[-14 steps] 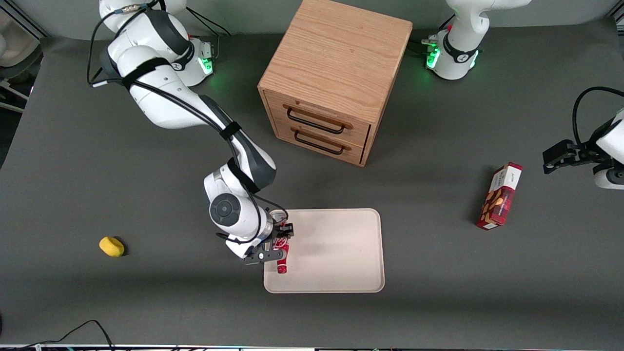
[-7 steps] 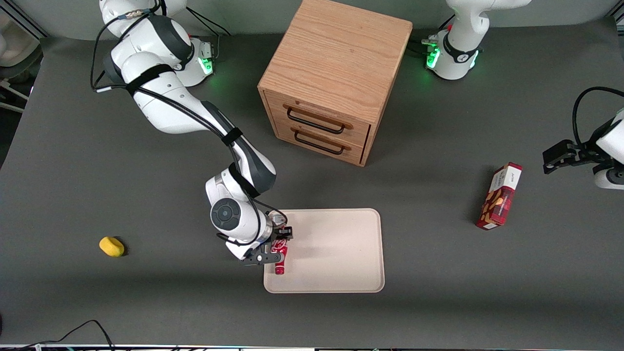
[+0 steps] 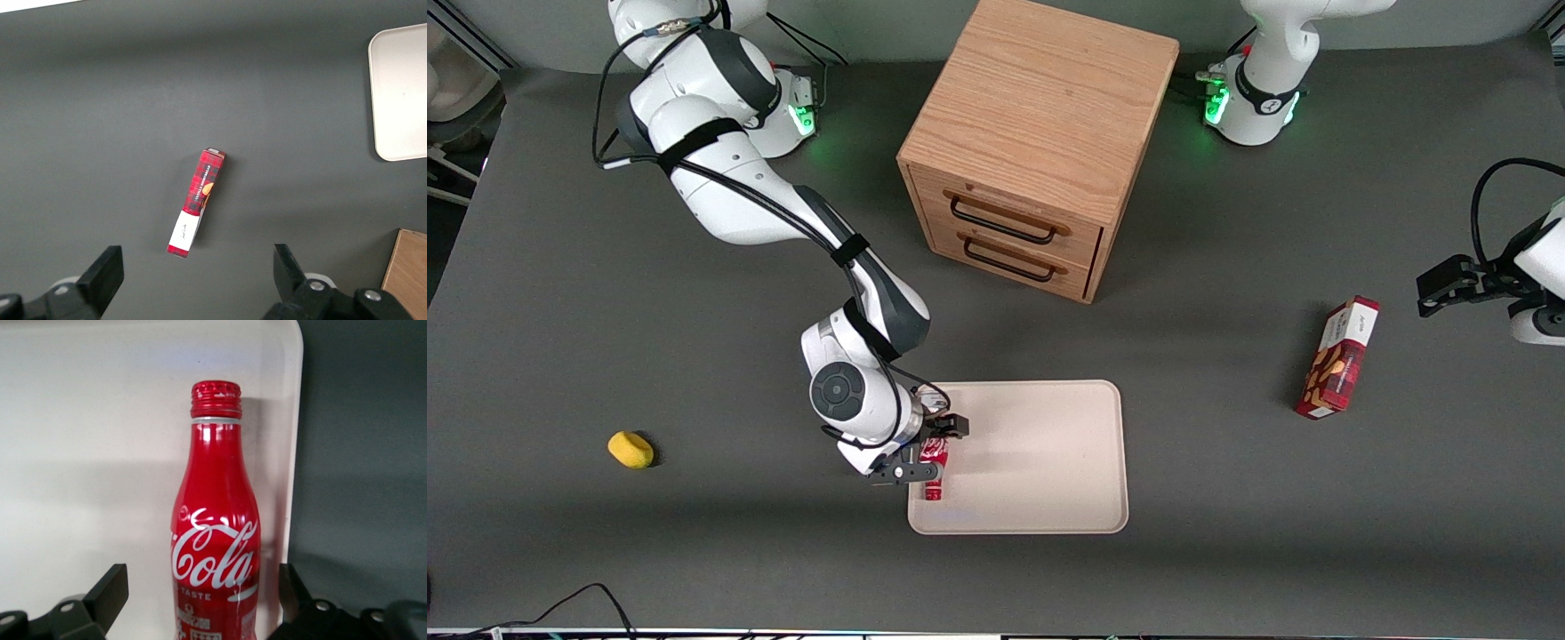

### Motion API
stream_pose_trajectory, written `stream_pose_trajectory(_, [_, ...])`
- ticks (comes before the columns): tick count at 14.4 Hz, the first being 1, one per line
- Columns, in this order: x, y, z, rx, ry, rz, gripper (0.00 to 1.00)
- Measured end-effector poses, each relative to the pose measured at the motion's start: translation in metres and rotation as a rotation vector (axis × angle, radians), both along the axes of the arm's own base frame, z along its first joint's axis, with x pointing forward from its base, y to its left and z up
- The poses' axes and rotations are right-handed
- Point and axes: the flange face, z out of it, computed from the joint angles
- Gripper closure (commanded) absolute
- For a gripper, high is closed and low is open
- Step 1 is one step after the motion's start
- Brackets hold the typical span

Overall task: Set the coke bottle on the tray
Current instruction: 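Lower the bottle onto the tray and open the right gripper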

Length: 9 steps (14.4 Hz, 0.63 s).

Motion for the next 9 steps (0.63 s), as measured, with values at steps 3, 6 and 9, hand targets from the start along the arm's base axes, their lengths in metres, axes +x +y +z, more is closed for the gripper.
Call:
stream_pose_trajectory(3, [0.000, 0.001, -0.003, 0.002, -0.007, 0.000, 0.00])
stream_pose_trajectory(6, [0.002, 0.002, 0.002, 0.006, -0.022, -0.001, 0.00])
stream_pose_trajectory(9, [0.004, 0.003, 0.014, 0.011, -0.038, -0.001, 0.00])
